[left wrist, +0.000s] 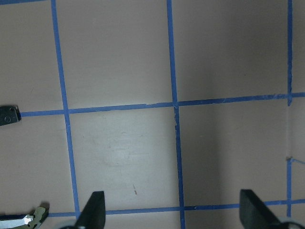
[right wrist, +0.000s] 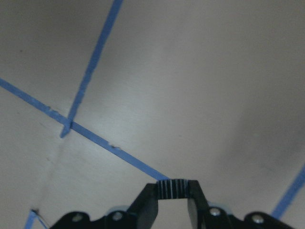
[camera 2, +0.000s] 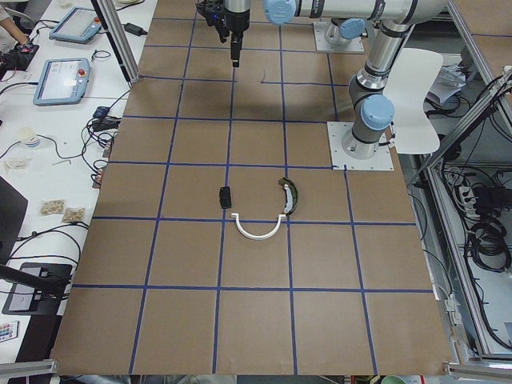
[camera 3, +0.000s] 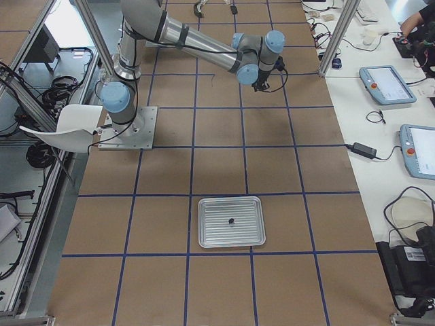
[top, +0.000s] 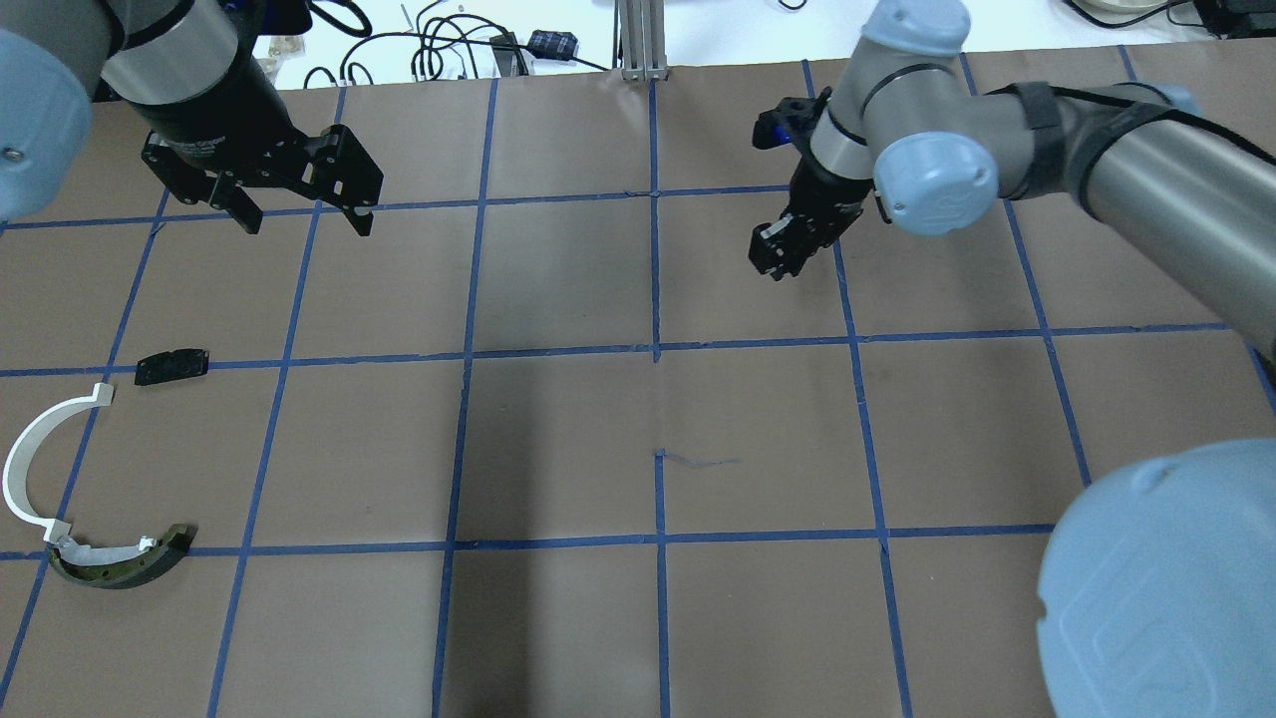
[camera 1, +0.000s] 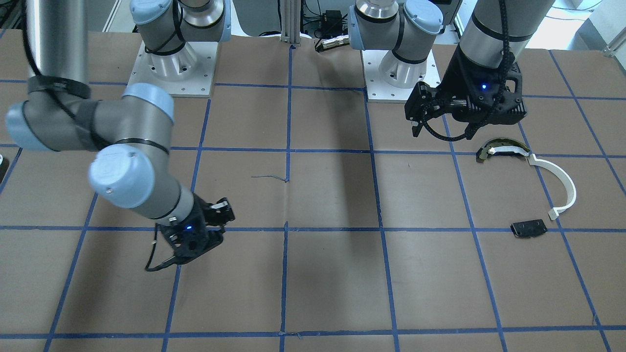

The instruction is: Place bearing gear from tray to pile

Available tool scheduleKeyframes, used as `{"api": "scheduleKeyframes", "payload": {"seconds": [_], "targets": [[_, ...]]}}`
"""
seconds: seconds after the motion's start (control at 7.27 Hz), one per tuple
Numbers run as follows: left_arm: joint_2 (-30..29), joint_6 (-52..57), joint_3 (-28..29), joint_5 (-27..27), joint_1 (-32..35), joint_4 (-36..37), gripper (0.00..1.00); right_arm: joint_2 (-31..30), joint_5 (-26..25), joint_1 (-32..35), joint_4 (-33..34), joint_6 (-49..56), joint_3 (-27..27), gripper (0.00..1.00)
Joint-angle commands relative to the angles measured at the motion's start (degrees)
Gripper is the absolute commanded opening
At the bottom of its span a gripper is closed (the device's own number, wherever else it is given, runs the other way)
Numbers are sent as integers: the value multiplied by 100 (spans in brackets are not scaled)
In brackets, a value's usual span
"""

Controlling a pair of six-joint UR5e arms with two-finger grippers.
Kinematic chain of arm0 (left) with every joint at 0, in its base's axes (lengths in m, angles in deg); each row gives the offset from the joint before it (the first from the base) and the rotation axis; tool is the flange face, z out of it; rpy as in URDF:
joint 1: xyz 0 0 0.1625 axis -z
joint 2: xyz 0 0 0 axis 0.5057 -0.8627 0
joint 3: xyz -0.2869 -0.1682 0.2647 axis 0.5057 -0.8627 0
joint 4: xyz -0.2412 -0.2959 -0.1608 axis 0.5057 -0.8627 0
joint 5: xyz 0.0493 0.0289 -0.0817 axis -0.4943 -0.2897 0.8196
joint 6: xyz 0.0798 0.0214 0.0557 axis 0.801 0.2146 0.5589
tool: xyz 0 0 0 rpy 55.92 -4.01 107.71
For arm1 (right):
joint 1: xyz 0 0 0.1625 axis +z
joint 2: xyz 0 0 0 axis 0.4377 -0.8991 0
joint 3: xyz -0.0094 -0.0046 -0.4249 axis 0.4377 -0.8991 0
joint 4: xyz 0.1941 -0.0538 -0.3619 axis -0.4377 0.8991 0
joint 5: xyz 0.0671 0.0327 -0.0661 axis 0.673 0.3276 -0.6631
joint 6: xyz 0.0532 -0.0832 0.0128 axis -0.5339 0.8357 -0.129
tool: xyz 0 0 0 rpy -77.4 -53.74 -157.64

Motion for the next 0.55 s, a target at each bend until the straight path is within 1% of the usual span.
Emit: {"api": "scheduleKeyframes", "payload": {"seconds": [0.0,0.14,0.28,0.41], "targets": [[0,6,0,7,1,3,100,-3,23,956,491,-1244,586,0],[0,6,0,-1,1,3,100,-3,23,1220,989,-1630,920,0],[0,6,0,-1,1,-6,100,6,171,1457,1394,-1982,1132,0],[0,6,0,-1,1,3,100,6,398,1573,1590,-2195,1195,17]]}}
